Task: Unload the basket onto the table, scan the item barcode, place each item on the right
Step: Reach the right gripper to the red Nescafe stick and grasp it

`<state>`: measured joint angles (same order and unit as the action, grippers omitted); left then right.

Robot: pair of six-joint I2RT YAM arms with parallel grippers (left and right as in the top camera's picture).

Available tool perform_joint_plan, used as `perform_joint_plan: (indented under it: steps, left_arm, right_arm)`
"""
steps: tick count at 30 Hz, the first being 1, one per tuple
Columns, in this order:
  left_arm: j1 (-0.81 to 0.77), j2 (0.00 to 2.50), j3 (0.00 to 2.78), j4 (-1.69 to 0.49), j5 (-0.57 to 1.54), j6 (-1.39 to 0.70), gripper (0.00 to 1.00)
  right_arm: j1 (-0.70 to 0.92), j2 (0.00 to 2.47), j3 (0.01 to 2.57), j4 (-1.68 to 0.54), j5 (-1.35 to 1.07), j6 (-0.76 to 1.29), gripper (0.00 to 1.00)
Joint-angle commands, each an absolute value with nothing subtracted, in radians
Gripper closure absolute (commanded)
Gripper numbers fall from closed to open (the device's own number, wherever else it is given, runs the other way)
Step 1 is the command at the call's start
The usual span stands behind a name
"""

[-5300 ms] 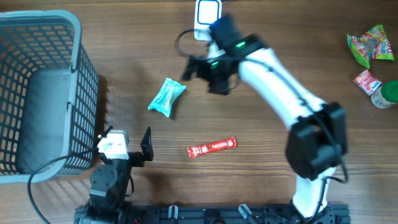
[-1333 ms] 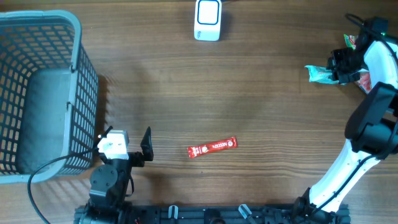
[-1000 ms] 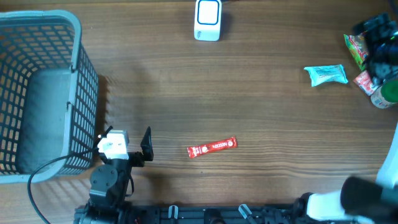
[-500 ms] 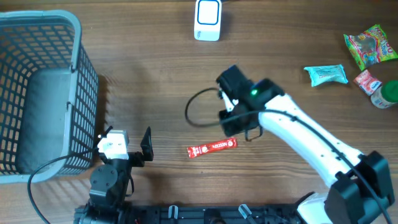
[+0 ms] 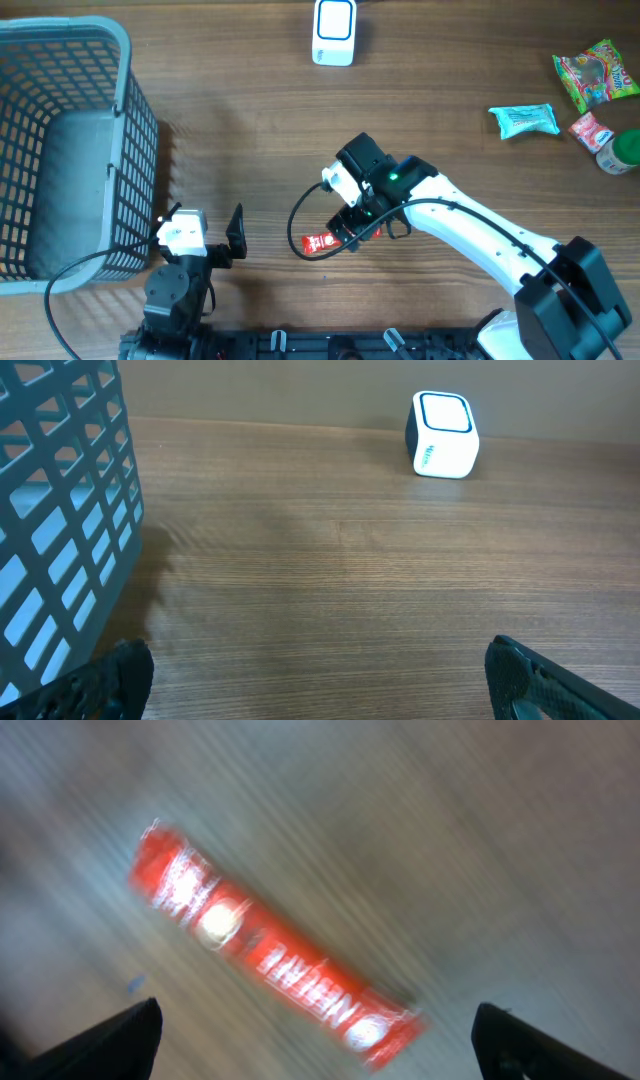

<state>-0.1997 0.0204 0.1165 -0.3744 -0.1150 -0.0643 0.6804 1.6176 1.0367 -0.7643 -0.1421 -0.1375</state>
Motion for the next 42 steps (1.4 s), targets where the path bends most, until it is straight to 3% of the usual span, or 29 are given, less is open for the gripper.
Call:
perform_joint_plan:
  steps: [1,4,7,10,18,26,27,28,29,30,38,42]
  left_arm:
    - [-0.194,0.014,0.114,-0.372,-0.128,-0.049,0.0]
    - [-0.194,0.014,0.114,-0.372,-0.128,-0.049,0.0]
    - [-0.194,0.014,0.114,-0.372,-0.128,-0.049,0.0]
    - [-0.194,0.014,0.114,-0.372,-0.128,-0.049,0.0]
    - [-0.194,0.014,0.114,-0.372,-0.128,-0.049,0.0]
    - [-0.194,0.014,0.114,-0.372,-0.128,-0.049,0.0]
    - [-0.194,0.014,0.114,-0.372,-0.128,-0.049,0.0]
    - [-0.194,0.014,0.114,-0.372,-0.128,-0.049,0.0]
    - [-0.194,0.014,0.114,-0.372,-0.128,-0.049,0.0]
    - [-0.194,0.014,0.114,-0.372,-0.128,-0.049,0.0]
    - [-0.194,0.014,0.114,-0.372,-0.128,-0.049,0.0]
    - [-0.194,0.014,0.114,-0.372,-0.128,-0.049,0.0]
  right_arm:
    - [0.682,1.631,1.041,-0.598,0.147,-0.307,0.0]
    - [0.687,1.631,1.042,-0.464,0.077,-0.704,0.0]
    - [0.71,1.631,1.041,-0.661,-0.13,-0.489,0.0]
    - [0.71,1.631,1.003,-0.756,-0.373,-0.487,0.0]
    - [0.719,1.631,0.873,-0.493,-0.393,-0.503,0.0]
    - [0.719,1.827,0.873,-0.546,-0.212,-0.519,0.13]
    - [0.719,1.866,0.873,-0.546,-0.205,-0.521,0.19]
    - [0.719,1.9,0.873,-0.546,-0.206,-0.52,0.35]
    - [0.719,1.928,0.873,-0.546,-0.206,-0.52,0.57]
    - [0.719,1.956,0.873,-0.548,-0.203,-0.498,0.95]
    - [0.719,1.961,0.971,-0.604,-0.051,-0.057,0.96]
    - [0.719,1.941,1.326,-1.057,-0.216,0.132,0.96]
